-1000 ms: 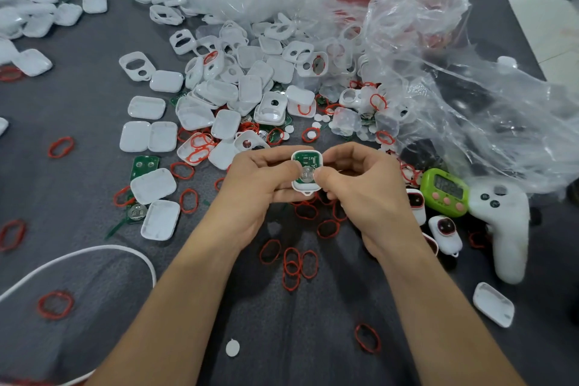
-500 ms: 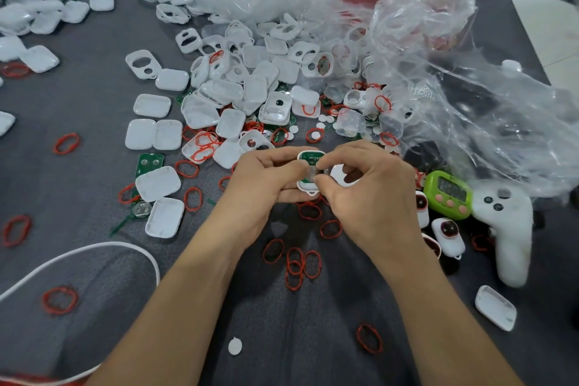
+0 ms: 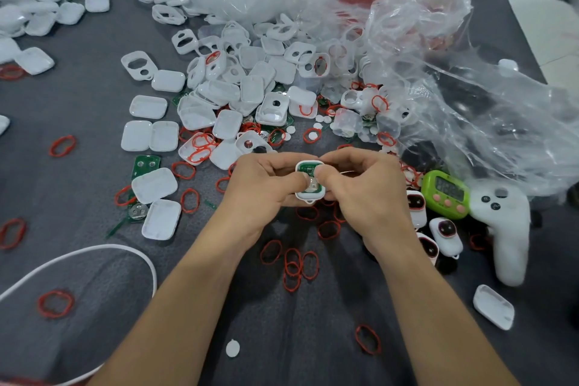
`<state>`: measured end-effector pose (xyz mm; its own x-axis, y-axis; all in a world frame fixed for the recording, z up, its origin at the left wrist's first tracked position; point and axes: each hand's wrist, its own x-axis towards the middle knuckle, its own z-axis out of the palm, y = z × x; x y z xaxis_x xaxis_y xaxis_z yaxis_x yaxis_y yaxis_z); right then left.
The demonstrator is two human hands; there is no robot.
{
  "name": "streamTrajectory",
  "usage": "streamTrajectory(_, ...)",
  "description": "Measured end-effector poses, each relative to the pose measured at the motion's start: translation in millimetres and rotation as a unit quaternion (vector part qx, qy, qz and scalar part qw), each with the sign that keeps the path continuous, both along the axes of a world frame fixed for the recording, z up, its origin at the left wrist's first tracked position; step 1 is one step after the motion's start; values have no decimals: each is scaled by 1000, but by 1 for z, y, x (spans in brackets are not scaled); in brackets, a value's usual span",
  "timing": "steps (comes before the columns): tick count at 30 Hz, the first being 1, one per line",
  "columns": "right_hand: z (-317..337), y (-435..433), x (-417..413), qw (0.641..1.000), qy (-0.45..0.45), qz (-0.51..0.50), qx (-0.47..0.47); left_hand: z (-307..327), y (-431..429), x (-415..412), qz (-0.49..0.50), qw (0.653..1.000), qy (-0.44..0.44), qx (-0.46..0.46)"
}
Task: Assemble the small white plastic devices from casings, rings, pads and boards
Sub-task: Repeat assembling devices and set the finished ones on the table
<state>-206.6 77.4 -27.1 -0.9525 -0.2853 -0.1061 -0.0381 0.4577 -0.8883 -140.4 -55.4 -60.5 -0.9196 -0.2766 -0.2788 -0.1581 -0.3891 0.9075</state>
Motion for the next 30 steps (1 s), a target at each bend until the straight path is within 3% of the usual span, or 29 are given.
streamTrajectory(19, -7, -8, 8, 994, 47, -92, 39, 4, 6, 0, 39, 998, -4, -56)
streamTrajectory(26, -9, 1, 2, 998, -24, 1, -61, 5, 2, 0, 57, 998, -13, 0)
streamTrajectory(30, -9, 4, 0, 999, -8, 32, -41, 5, 3, -3, 61, 998, -12, 4)
